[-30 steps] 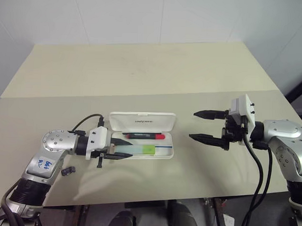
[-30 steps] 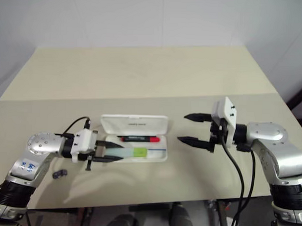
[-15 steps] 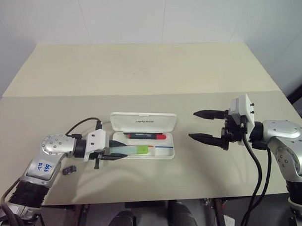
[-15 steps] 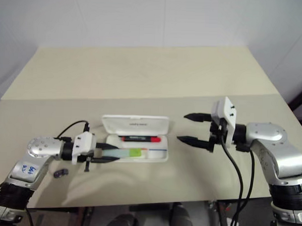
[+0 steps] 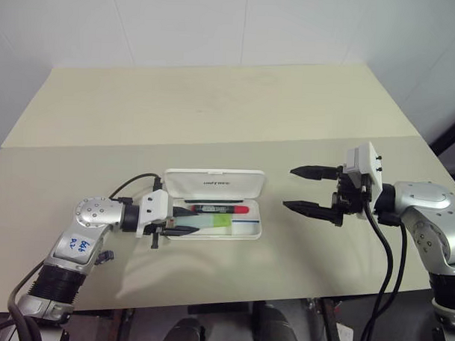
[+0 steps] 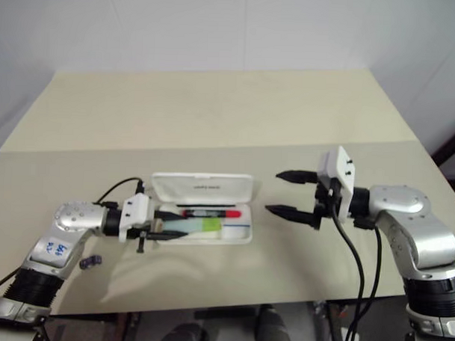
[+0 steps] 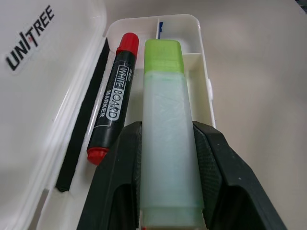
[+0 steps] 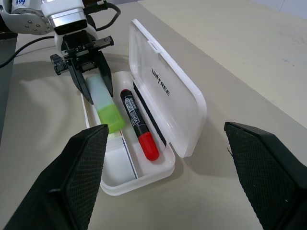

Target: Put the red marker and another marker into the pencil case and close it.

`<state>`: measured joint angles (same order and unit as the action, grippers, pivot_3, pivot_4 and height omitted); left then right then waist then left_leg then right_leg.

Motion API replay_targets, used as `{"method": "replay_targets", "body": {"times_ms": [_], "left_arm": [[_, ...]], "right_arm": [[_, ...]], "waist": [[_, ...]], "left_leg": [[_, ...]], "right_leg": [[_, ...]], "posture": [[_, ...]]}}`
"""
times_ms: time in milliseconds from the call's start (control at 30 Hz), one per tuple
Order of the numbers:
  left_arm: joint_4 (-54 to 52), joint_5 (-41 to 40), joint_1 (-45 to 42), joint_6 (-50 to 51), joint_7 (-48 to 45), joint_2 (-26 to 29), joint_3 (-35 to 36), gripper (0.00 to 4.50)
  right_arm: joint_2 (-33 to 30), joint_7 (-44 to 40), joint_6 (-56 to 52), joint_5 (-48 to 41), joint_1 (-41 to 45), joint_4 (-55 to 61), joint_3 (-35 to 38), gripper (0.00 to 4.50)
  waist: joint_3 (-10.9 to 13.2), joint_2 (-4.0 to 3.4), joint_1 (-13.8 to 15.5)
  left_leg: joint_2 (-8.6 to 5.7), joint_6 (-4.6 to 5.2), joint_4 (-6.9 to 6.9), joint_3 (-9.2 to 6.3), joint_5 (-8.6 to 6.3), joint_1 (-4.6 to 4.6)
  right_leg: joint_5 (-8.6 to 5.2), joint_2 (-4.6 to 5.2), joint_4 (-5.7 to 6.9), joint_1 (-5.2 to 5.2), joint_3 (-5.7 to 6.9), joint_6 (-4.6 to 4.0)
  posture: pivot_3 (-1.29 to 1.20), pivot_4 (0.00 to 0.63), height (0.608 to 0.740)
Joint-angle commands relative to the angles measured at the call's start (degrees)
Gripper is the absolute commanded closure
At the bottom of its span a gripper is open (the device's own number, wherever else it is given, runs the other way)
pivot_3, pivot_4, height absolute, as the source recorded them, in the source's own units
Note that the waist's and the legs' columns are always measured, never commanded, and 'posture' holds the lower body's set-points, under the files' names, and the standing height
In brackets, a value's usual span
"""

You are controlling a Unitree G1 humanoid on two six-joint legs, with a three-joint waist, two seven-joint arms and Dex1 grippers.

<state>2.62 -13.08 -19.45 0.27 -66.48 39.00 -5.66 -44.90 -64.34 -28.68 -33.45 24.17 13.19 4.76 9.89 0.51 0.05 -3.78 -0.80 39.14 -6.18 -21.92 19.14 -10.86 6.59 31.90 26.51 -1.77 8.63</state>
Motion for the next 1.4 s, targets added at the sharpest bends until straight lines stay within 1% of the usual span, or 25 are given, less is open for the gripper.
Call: {"method": "replay_targets", "body": {"times_ms": [33,67,133,400,433,867,1033,1167,1233,1400], "left_arm": [[-1.9,-1.1,1.1,-0.4,-1.3,1.1,0.8,3.41],[-1.9,-1.3,1.4,-0.4,-1.6,1.4,1.0,3.41],[-1.7,-1.4,1.8,-0.3,-2.0,1.8,1.2,2.68],[-2.2,-1.6,2.5,-0.9,-1.6,2.4,2.2,0.15],[-2.3,-1.7,2.5,-1.0,-1.6,2.4,2.4,0.03],[-5.6,-5.8,3.8,0.0,-2.3,2.5,5.2,0.03],[-9.4,-8.6,5.4,2.0,-2.4,3.2,7.1,0.03],[-15.4,-12.8,8.6,6.1,-1.6,4.9,10.7,0.03],[-19.0,-15.0,11.6,8.3,-1.0,6.5,13.8,0.03],[-24.4,-18.0,17.1,12.3,0.4,8.8,19.0,0.03]], "right_arm": [[0.1,0.1,0.7,-1.0,0.6,1.8,1.0,0.41],[0.2,0.1,0.8,-0.9,0.6,1.8,0.9,0.41],[0.4,0.1,0.8,-0.8,0.8,1.6,0.8,0.41],[1.0,-0.3,1.2,-0.4,1.3,0.9,0.2,0.41],[1.0,-0.3,1.3,-0.3,1.4,0.9,0.2,0.41],[2.1,-0.3,1.4,-0.2,1.7,0.6,-0.7,0.41],[2.2,-0.4,1.3,-0.2,1.8,0.5,-0.9,0.41],[2.3,-0.5,1.4,-0.1,1.9,0.0,-1.2,0.41],[2.4,-0.7,1.4,0.0,2.0,-0.4,-1.5,0.41],[2.9,-1.3,1.8,0.3,2.7,-1.5,-2.1,0.41]], "waist": [[0.0,0.00,0.0],[0.0,0.00,0.0],[0.0,0.00,0.0],[0.0,0.00,-0.1],[0.0,0.00,-0.1],[0.0,0.00,-0.1],[0.0,0.00,-0.1],[0.0,0.00,-0.2],[0.0,0.00,-0.2],[0.0,0.00,-0.2]], "left_leg": [[0.00,0.00,0.00,0.00,0.00,0.00],[0.00,0.00,0.00,0.00,0.00,0.00],[0.00,0.00,0.00,0.00,0.00,0.00],[0.00,0.00,0.00,0.01,0.00,-0.01],[0.00,0.00,0.00,0.01,0.00,-0.01],[0.01,0.00,0.00,0.01,0.00,-0.01],[0.01,0.00,0.00,0.02,0.00,0.00],[0.02,0.02,0.00,0.02,-0.01,-0.01],[0.04,0.02,0.00,0.03,-0.01,0.00],[0.08,0.02,0.00,0.08,-0.01,-0.03]], "right_leg": [[0.00,0.00,0.00,0.00,0.00,0.00],[0.00,0.00,0.00,0.00,0.00,0.00],[0.00,0.00,0.00,0.00,0.00,0.00],[0.00,0.00,0.00,0.00,0.00,0.00],[0.00,0.00,0.00,0.00,0.00,0.00],[0.01,0.00,0.00,0.00,0.00,-0.01],[0.01,0.01,0.00,0.00,0.00,-0.01],[0.01,0.01,0.00,0.01,-0.01,-0.01],[0.01,0.00,-0.01,0.02,-0.01,-0.01],[0.02,-0.01,-0.01,0.01,-0.03,-0.03]], "posture": [[0.00,0.150,0.740],[0.00,0.150,0.740],[0.00,0.150,0.740],[0.00,0.150,0.740],[0.00,0.150,0.740],[0.00,0.150,0.740],[0.00,0.150,0.740],[0.00,0.150,0.740],[0.00,0.150,0.740],[0.00,0.150,0.740]]}}
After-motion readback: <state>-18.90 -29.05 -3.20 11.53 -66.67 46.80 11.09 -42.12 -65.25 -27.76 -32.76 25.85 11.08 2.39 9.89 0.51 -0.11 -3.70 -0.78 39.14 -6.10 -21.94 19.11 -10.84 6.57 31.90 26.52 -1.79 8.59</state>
